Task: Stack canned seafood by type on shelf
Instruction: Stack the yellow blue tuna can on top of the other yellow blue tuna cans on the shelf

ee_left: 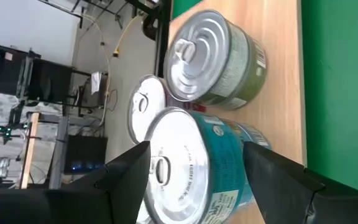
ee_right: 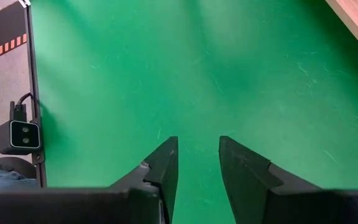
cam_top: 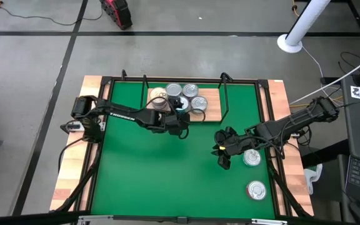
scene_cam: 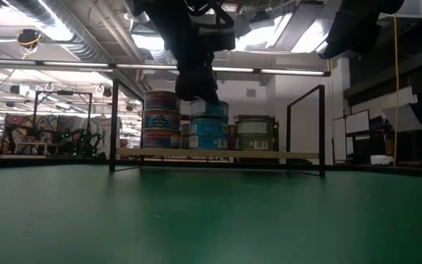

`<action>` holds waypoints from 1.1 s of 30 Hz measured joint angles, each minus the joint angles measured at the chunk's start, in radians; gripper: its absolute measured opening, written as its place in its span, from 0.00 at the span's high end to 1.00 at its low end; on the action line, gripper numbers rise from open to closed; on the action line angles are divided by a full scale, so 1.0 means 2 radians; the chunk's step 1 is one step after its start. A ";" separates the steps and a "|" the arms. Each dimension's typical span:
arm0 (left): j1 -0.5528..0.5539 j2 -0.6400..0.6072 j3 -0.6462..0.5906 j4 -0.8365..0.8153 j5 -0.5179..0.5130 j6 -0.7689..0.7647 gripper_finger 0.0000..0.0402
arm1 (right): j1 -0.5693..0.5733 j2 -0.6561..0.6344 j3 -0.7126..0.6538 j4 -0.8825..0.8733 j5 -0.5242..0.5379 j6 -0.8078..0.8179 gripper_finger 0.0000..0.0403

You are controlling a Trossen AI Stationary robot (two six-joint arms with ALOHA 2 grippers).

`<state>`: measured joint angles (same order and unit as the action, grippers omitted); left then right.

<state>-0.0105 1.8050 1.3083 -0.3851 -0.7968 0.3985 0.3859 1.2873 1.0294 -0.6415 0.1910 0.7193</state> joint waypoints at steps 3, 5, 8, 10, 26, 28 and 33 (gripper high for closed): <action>0.001 -0.007 0.000 0.001 0.000 0.000 0.37 | 0.000 0.000 0.000 -0.002 0.000 0.000 0.71; 0.004 -0.009 0.001 0.001 0.000 0.000 0.37 | 0.000 0.000 0.000 -0.003 0.000 0.000 0.71; 0.011 -0.009 0.001 0.000 0.001 -0.001 0.37 | 0.000 0.000 0.000 -0.003 -0.006 0.000 0.71; 0.016 -0.009 0.001 0.000 0.001 -0.004 0.37 | 0.000 0.000 0.000 -0.004 -0.014 0.000 0.71; -0.065 -0.009 0.001 0.004 0.009 -0.043 0.37 | 0.125 0.000 -0.009 -0.038 -0.035 0.089 0.71; -0.076 -0.009 0.001 0.004 0.015 -0.063 0.37 | 0.149 0.000 -0.019 -0.040 -0.035 0.098 0.71; -0.095 -0.009 0.001 0.004 0.034 -0.120 0.37 | 0.201 0.001 -0.043 -0.042 -0.035 0.099 0.71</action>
<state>-0.2014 1.7866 1.3094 -0.3771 -0.7293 0.1590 0.7885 1.2898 0.9439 -0.7261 0.1200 0.9182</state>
